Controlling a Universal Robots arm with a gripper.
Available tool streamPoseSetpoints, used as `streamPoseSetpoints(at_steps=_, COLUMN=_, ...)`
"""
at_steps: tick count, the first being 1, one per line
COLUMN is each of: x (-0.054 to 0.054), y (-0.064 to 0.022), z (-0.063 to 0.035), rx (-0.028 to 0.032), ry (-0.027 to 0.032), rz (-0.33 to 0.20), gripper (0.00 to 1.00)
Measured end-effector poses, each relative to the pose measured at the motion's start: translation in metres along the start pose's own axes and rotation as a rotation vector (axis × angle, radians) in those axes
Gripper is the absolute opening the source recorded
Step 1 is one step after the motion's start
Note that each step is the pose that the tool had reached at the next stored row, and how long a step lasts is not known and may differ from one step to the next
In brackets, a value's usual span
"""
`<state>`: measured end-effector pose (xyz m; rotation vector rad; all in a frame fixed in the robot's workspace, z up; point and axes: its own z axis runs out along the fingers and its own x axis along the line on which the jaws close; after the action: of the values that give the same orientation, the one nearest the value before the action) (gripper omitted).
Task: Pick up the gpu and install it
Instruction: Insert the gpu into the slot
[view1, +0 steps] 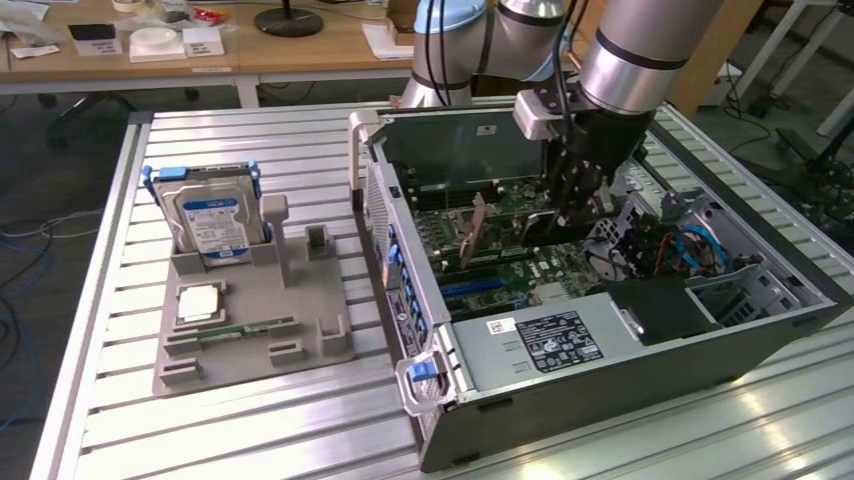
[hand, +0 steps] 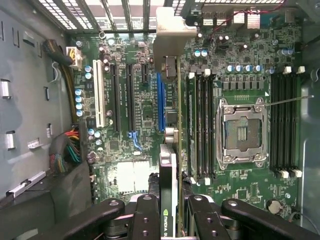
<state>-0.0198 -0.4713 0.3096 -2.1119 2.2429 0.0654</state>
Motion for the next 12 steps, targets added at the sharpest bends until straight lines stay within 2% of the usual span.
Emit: streamPoseSetpoints(at_steps=12, x=0.0017, y=0.0033, z=0.0015, rx=0.0001, ry=-0.0001, rz=-0.001, gripper=0.27)
